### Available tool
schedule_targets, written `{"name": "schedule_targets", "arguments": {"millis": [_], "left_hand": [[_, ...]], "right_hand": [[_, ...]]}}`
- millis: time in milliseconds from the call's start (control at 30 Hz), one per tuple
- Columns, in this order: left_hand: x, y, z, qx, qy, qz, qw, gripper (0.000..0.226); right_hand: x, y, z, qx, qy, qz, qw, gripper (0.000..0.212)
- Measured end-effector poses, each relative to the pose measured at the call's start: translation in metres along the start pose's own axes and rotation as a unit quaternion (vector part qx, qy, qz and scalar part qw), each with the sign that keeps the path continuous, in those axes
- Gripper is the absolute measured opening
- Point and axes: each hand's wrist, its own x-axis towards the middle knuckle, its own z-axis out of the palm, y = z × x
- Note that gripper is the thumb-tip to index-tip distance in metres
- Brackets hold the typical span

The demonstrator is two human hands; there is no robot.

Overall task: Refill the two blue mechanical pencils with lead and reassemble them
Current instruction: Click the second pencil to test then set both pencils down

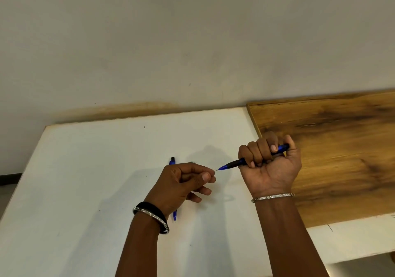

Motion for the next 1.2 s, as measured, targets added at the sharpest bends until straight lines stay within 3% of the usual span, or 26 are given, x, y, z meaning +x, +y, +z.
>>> {"name": "schedule_targets", "arguments": {"millis": [333, 767, 900, 1033, 1100, 1200], "left_hand": [[0.0, 0.0, 0.002, 0.004, -0.006, 0.0, 1.0, 0.02], [0.001, 0.002, 0.007, -0.009, -0.005, 0.019, 1.0, 0.025], [0.003, 0.0, 0.006, 0.002, 0.004, 0.019, 1.0, 0.017], [0.005, -0.002, 0.003, 0.011, 0.043, 0.006, 0.999, 0.015], [0.006, -0.005, 0.001, 0.028, 0.067, -0.004, 0.997, 0.015], [0.008, -0.01, -0.001, 0.074, 0.103, -0.016, 0.992, 0.013]], "right_hand": [[0.0, -0.006, 0.001, -0.036, 0.051, -0.029, 0.998, 0.042], [0.001, 0.003, -0.002, 0.024, 0.014, 0.02, 0.999, 0.042], [0.001, 0.004, -0.003, 0.009, 0.016, 0.03, 0.999, 0.042], [0.003, 0.009, 0.002, -0.041, 0.069, 0.042, 0.996, 0.034], [0.005, 0.015, 0.003, -0.112, 0.111, 0.057, 0.986, 0.024], [0.006, 0.025, 0.003, -0.251, 0.132, 0.073, 0.956, 0.025]]}}
